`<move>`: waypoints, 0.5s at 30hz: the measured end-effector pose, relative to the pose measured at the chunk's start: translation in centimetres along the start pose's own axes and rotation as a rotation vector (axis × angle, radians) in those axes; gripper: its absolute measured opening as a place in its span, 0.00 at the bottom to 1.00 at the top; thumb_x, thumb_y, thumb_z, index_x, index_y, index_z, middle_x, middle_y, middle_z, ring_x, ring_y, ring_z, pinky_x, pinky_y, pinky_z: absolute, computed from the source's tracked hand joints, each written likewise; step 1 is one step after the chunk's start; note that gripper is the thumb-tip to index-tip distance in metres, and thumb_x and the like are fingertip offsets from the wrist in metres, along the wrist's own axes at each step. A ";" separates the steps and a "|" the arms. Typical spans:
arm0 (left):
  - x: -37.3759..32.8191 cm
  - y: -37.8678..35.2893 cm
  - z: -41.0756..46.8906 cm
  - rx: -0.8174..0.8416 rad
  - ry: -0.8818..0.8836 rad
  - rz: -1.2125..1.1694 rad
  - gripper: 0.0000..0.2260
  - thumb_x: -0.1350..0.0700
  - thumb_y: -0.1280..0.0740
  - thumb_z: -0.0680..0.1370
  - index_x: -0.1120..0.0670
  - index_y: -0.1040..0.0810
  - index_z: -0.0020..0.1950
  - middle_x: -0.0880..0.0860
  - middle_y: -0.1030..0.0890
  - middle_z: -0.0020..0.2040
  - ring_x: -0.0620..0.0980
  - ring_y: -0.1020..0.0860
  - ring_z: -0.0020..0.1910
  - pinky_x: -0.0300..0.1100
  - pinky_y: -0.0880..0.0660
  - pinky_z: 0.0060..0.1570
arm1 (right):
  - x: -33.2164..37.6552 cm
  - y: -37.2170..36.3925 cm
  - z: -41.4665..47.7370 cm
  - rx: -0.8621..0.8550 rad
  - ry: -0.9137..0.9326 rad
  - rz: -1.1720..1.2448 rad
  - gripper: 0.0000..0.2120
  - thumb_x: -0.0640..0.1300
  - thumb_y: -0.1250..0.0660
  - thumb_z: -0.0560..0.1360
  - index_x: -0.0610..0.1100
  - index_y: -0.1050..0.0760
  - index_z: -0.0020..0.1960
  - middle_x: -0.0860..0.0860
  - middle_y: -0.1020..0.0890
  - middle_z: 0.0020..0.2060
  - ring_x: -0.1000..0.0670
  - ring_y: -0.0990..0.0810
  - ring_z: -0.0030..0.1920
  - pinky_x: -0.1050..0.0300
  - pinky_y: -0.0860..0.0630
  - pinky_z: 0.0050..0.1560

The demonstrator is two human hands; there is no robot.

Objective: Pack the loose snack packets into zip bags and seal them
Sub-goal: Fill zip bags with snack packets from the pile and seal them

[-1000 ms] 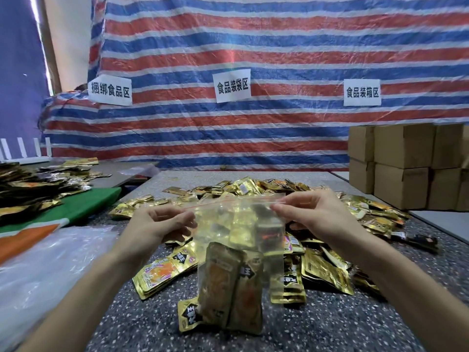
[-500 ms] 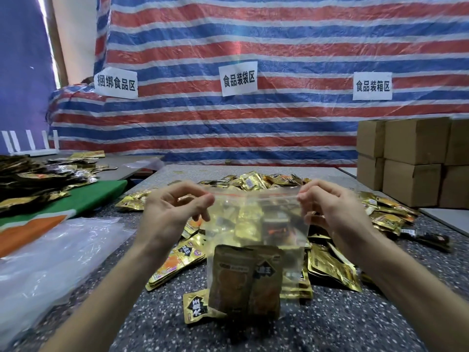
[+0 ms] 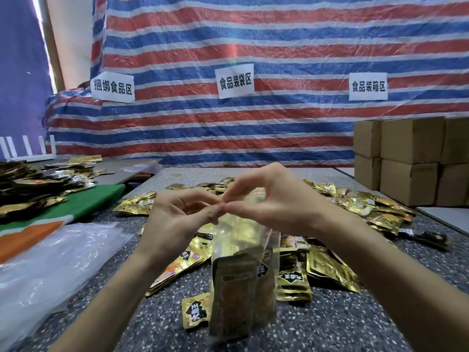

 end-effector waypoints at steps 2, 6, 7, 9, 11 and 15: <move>-0.1 0.1 -0.2 0.013 0.016 0.025 0.09 0.56 0.27 0.69 0.61 0.15 0.45 0.58 0.16 0.36 0.48 0.20 0.33 0.35 0.25 0.36 | -0.1 0.0 0.1 0.031 -0.005 0.017 0.12 0.52 0.27 0.73 0.46 0.15 0.50 0.57 0.15 0.42 0.60 0.18 0.44 0.67 0.22 0.46; -0.1 0.4 -0.3 0.040 0.049 0.041 0.09 0.56 0.28 0.71 0.60 0.15 0.46 0.56 0.16 0.37 0.47 0.20 0.34 0.34 0.25 0.37 | -0.2 -0.2 0.2 0.017 -0.030 -0.047 0.06 0.48 0.27 0.76 0.47 0.15 0.49 0.56 0.15 0.41 0.59 0.17 0.42 0.64 0.20 0.45; -0.2 0.5 -0.3 0.043 0.053 0.048 0.09 0.56 0.28 0.71 0.60 0.14 0.46 0.55 0.16 0.37 0.47 0.20 0.35 0.35 0.24 0.37 | -0.1 -0.2 0.2 0.017 -0.038 -0.069 0.05 0.48 0.27 0.76 0.48 0.16 0.49 0.56 0.16 0.41 0.59 0.18 0.42 0.65 0.21 0.44; -0.3 0.5 -0.3 0.042 0.057 0.073 0.09 0.54 0.27 0.71 0.57 0.14 0.46 0.55 0.15 0.38 0.46 0.19 0.36 0.35 0.23 0.38 | 0.1 -0.4 0.3 0.018 -0.037 -0.125 0.03 0.48 0.29 0.77 0.49 0.18 0.48 0.56 0.17 0.41 0.57 0.19 0.43 0.62 0.21 0.45; -0.6 0.4 -0.2 0.025 0.056 0.113 0.08 0.52 0.27 0.70 0.54 0.14 0.45 0.53 0.15 0.38 0.45 0.17 0.37 0.38 0.21 0.40 | 0.4 -0.5 0.3 0.002 -0.028 -0.187 0.02 0.47 0.30 0.78 0.50 0.19 0.48 0.56 0.18 0.40 0.54 0.20 0.43 0.52 0.20 0.46; -1.6 0.0 -0.1 0.026 0.016 0.216 0.10 0.48 0.29 0.71 0.53 0.15 0.45 0.50 0.15 0.39 0.48 0.17 0.39 0.53 0.19 0.41 | 1.0 -0.6 0.2 -0.014 0.006 -0.269 0.03 0.44 0.34 0.78 0.50 0.22 0.46 0.58 0.25 0.33 0.58 0.27 0.36 0.53 0.27 0.37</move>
Point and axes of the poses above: each hand's wrist, its own z-axis towards the middle knuckle, its own y-axis out of the back of the hand, x = y × z, the point moved 1 cm from there along z, towards the middle knuckle
